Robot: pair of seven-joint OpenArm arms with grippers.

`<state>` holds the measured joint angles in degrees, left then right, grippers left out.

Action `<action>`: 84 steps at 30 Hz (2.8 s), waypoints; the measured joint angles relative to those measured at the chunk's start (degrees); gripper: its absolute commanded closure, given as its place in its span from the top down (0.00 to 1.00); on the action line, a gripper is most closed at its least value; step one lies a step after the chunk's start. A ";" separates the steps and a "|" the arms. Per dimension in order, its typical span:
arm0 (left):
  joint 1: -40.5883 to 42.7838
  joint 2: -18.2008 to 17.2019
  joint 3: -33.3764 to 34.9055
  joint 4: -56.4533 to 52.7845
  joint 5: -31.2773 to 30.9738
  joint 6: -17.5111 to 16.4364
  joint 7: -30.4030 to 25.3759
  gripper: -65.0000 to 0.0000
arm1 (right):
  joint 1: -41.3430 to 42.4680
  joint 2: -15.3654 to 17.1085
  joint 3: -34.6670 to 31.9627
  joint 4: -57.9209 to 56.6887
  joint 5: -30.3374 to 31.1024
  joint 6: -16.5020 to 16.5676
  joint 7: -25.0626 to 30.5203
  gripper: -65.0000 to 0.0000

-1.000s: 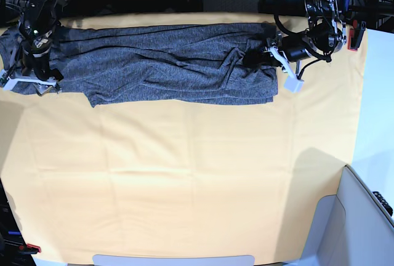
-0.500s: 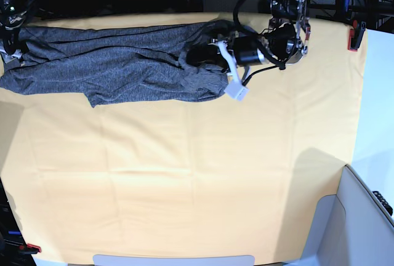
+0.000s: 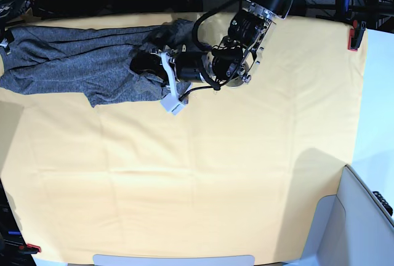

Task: Fold the T-shirt properly
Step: 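Fold the strip end with the left gripper toward the right gripper, then release the folded end and pull the left gripper back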

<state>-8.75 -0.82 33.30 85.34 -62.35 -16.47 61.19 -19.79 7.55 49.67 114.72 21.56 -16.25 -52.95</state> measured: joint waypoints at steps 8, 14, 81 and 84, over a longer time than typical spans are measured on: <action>-4.11 3.85 2.89 -0.11 -0.42 -0.20 -0.28 0.01 | -1.22 -0.17 0.20 0.00 -0.13 0.44 0.00 0.61; -4.74 4.02 2.80 -0.13 -0.17 -0.04 -0.44 0.01 | -1.68 -0.31 0.20 0.00 -0.13 0.44 0.00 0.61; 7.28 -15.89 -2.99 16.44 10.19 15.15 -0.81 0.00 | -1.79 -2.23 -6.14 -7.98 4.57 0.50 0.15 0.61; 6.97 -14.47 -2.97 16.44 15.30 15.06 -1.20 0.00 | -1.81 -2.45 -6.21 -7.98 4.59 0.66 0.17 0.61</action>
<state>-1.78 -15.29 30.33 101.78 -47.05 -1.41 59.99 -21.61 5.10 43.46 106.74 26.15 -15.59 -52.77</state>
